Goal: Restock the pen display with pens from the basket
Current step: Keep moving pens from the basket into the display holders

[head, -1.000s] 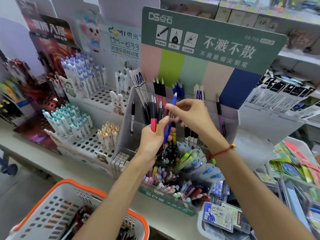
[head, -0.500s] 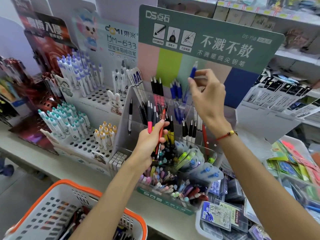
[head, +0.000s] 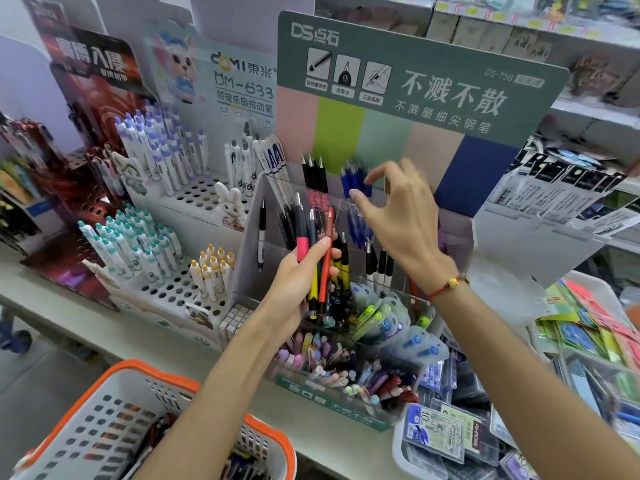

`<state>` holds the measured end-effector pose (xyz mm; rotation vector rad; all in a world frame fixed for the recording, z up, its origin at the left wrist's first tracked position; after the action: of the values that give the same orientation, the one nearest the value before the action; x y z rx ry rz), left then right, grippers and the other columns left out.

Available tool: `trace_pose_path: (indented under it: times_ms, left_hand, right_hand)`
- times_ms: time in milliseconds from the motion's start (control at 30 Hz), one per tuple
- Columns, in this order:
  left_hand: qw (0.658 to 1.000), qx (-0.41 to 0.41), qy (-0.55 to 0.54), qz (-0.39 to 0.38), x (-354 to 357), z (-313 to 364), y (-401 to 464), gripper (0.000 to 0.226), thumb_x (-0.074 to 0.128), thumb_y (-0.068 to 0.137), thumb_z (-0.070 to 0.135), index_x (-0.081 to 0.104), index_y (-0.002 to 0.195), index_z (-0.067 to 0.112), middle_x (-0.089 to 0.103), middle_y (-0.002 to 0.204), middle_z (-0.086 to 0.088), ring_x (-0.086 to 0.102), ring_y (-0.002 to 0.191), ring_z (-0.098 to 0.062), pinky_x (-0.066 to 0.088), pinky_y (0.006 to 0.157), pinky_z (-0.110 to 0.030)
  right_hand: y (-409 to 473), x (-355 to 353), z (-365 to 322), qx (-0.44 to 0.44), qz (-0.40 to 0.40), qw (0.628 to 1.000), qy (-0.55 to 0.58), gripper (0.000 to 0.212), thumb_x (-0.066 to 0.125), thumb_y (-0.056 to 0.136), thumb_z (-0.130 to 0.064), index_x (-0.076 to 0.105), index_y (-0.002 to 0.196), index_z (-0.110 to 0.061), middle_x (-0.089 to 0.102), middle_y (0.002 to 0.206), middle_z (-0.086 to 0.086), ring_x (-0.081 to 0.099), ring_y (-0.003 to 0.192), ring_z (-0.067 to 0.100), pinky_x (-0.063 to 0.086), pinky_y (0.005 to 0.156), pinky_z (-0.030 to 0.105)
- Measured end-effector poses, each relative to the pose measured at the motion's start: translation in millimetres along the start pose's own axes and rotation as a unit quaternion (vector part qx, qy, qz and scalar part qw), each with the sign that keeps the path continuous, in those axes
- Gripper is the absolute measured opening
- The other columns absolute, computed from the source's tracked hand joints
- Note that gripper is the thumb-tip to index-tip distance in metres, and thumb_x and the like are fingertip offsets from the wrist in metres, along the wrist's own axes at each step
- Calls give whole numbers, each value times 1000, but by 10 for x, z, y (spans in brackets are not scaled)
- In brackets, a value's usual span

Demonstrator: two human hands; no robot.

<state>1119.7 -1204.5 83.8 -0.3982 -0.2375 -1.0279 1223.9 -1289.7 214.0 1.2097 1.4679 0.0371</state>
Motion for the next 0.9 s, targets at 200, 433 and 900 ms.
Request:
trace_pose_path:
  times_ms: [200, 433, 900]
  left_hand:
    - [997, -3, 73, -13, 14, -26, -98, 21, 61, 93, 34, 66, 107, 20, 74, 83, 12, 61, 61, 2, 51, 64, -18]
    - [995, 20, 95, -6, -33, -44, -133, 16, 61, 92, 36, 68, 101, 24, 75, 86, 11, 63, 64, 2, 48, 72, -21]
    - [991, -6, 26, 129, -597, -91, -118, 27, 54, 97, 39, 67, 104, 17, 52, 67, 9, 42, 50, -3, 36, 44, -16]
  right_hand:
    - [-413, 423, 110, 164, -225, 936, 217, 27, 60, 94, -38, 72, 109, -19, 72, 91, 8, 64, 78, 21, 45, 65, 23]
    - [-699, 600, 235, 308, -269, 811, 419, 23, 61, 95, -25, 73, 105, -8, 59, 73, -1, 46, 47, 4, 37, 42, 15]
    - [-507, -371, 831, 267, 133, 867, 398, 12, 47, 103, -18, 54, 101, -9, 64, 81, 1, 66, 66, 8, 51, 55, 18]
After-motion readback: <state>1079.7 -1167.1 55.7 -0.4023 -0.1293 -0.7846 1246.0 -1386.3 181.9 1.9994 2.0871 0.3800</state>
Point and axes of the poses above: each hand's wrist, its own y-axis towards the middle knuckle, its own x-axis out of the palm, z = x × y, the point moved 9 cm from there along y, towards the middle knuckle
